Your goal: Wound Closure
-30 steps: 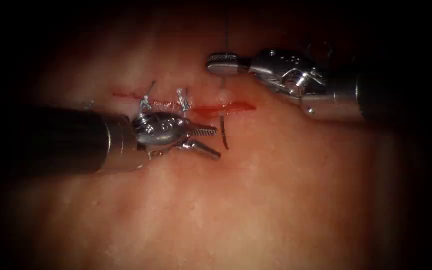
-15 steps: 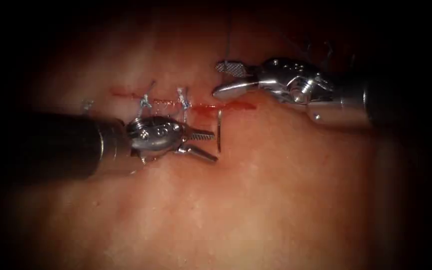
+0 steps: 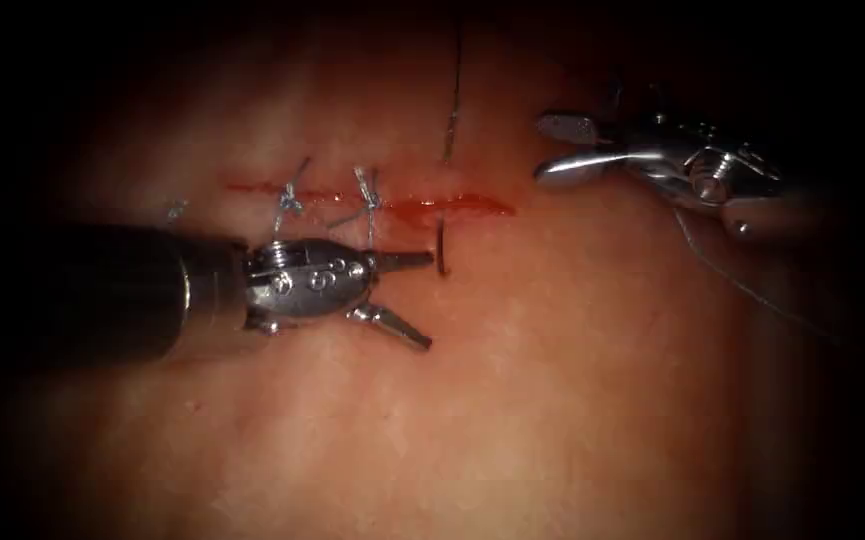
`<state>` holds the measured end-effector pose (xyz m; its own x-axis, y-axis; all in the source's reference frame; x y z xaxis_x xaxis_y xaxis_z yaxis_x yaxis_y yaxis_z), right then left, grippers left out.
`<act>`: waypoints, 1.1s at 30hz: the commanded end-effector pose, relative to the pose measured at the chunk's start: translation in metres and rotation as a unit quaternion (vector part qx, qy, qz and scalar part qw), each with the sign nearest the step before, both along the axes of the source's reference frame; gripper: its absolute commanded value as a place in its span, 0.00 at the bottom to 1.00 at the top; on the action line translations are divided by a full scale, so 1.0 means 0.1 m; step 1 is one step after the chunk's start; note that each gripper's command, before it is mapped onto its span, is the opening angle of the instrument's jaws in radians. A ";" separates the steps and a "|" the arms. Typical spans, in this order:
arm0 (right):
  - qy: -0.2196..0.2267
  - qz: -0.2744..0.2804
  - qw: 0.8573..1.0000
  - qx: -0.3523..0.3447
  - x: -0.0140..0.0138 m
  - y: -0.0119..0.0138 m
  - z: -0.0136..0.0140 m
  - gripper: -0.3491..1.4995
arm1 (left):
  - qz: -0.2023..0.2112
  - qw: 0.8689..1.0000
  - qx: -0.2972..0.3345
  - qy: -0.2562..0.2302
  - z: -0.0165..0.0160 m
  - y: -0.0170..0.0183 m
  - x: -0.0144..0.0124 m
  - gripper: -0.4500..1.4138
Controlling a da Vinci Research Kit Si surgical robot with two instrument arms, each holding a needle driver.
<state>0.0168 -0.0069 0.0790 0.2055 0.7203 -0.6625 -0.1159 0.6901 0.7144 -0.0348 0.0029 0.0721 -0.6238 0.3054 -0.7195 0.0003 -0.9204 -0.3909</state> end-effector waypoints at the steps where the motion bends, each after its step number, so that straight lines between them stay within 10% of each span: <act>1: 0.001 0.001 1.000 0.000 0.009 0.000 0.004 0.84 | -0.005 1.000 -0.011 -0.005 0.004 0.006 -0.004 0.65; 13: 0.005 0.003 1.000 -0.002 0.015 -0.005 0.006 0.78 | -0.040 0.997 -0.054 -0.038 0.003 0.023 -0.027 0.59; 25: 0.014 0.009 1.000 -0.002 0.021 -0.008 0.006 0.74 | -0.040 0.997 -0.059 -0.036 0.020 0.028 -0.023 0.34; 30: 0.018 0.011 1.000 -0.002 0.020 -0.008 0.006 0.72 | -0.045 0.997 -0.043 -0.035 0.021 0.022 -0.021 0.00; 33: 0.019 0.012 1.000 -0.002 0.019 -0.008 0.005 0.71 | -0.055 0.998 -0.017 -0.033 0.016 0.019 -0.018 0.00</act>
